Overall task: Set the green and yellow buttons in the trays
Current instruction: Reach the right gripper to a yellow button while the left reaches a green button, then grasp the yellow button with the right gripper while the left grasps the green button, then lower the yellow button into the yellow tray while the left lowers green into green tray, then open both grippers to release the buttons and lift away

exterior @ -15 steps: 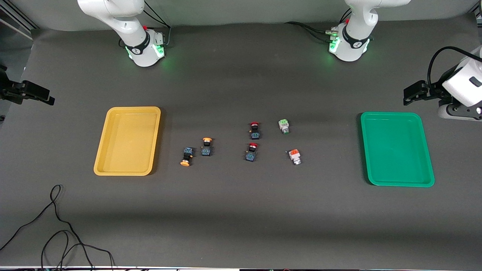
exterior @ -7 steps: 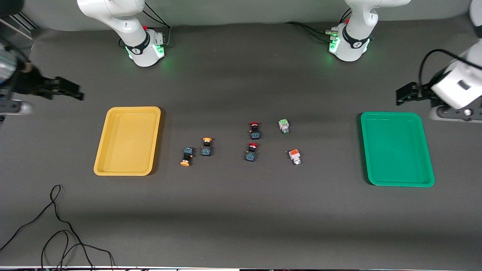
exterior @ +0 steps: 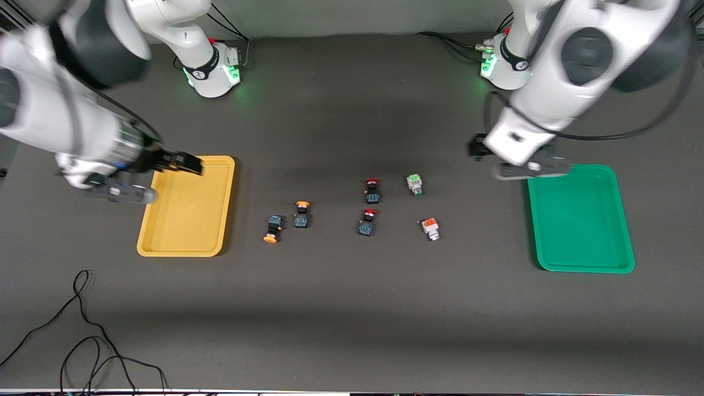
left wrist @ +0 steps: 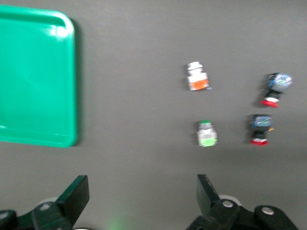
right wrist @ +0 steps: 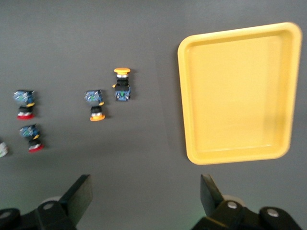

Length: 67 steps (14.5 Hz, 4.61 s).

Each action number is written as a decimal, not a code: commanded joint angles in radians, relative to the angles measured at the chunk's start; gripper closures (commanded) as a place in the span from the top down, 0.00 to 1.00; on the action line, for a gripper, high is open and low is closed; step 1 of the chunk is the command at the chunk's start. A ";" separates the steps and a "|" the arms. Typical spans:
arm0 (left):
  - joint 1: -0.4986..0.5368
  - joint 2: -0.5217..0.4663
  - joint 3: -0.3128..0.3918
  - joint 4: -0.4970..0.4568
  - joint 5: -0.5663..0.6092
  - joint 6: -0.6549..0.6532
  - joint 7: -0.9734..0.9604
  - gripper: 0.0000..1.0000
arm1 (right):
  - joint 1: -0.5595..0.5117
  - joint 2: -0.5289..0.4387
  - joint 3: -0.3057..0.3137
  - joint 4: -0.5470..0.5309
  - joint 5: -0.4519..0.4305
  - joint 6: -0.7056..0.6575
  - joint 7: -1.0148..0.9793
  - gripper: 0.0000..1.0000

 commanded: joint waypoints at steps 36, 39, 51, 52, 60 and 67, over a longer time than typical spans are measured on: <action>0.115 0.160 0.009 0.066 -0.061 0.073 0.064 0.02 | 0.162 0.115 -0.194 -0.369 -0.088 0.577 -0.044 0.00; 0.308 0.106 0.012 0.060 -0.046 -0.028 0.345 0.02 | 0.162 0.087 -0.256 -0.434 -0.088 0.592 -0.170 0.00; 0.510 0.345 0.014 -0.282 0.198 0.654 0.531 0.03 | 0.150 0.219 -0.310 -0.575 -0.068 0.890 -0.424 0.00; 0.520 0.365 0.014 -0.281 0.201 0.666 0.543 0.04 | 0.144 0.221 -0.310 -0.575 -0.068 0.888 -0.424 0.00; 0.569 0.308 0.006 -0.168 0.184 0.477 0.661 1.00 | 0.145 0.146 -0.307 -0.493 -0.068 0.695 -0.332 0.99; 0.490 0.275 0.000 0.159 -0.024 0.044 0.674 1.00 | 0.301 0.233 -0.294 -0.074 -0.008 0.275 -0.034 0.99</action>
